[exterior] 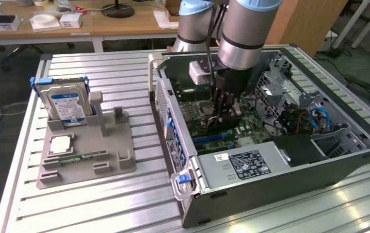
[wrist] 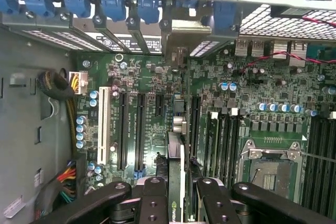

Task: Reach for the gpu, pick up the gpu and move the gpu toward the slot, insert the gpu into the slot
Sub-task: 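Insert the gpu into the slot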

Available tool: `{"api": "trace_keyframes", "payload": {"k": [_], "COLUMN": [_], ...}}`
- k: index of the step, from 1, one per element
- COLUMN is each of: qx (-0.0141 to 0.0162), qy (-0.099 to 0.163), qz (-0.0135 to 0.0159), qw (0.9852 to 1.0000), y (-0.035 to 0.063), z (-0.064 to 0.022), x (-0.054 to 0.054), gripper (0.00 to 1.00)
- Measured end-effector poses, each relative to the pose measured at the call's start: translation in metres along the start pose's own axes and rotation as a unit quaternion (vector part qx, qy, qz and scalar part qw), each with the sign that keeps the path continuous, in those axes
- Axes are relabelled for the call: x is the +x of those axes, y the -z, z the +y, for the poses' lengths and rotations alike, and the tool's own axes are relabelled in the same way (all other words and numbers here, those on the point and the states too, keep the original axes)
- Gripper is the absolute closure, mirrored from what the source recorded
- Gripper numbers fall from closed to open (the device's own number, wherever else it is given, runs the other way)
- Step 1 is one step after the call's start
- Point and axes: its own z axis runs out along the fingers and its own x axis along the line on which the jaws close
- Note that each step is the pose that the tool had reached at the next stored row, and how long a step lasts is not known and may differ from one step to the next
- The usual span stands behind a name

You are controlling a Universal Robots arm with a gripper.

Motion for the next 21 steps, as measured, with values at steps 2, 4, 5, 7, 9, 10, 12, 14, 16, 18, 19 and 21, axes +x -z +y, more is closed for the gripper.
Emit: {"api": "trace_keyframes", "payload": {"k": [2, 4, 5, 7, 9, 10, 12, 14, 16, 18, 19, 21], "qx": [-0.0001, 0.0, 0.0, -0.0001, 0.0, 0.0, 0.0, 0.0, -0.0001, -0.0002, -0.0002, -0.0001], "qy": [0.0, 0.0, 0.0, 0.0, 0.0, 0.0, 0.0, 0.0, 0.0, 0.0, 0.0, 0.0], "qz": [0.0001, 0.0, 0.0, 0.0001, 0.0, -0.0001, 0.0001, 0.0, 0.0001, 0.0002, 0.0002, 0.0], "qw": [1.0, 1.0, 1.0, 1.0, 1.0, 1.0, 1.0, 1.0, 1.0, 1.0, 1.0, 1.0], "y": [0.0, -0.0004, -0.0007, -0.0011, -0.0018, -0.0028, -0.005, -0.0067, -0.0075, -0.0079, -0.008, -0.0085], "z": [0.0, 0.0006, 0.0011, 0.0016, 0.0016, 0.0017, 0.0018, 0.0019, 0.0019, 0.0025, 0.0029, 0.0039], "x": [0.0, 0.0, 0.0, 0.0, 0.0, 0.0, 0.0, 0.0, 0.0001, 0.0001, 0.0001, 0.0], "gripper": [0.74, 0.74, 0.74, 0.74, 0.74, 0.74, 0.74, 0.74, 0.74, 0.74, 0.74, 0.74]}}
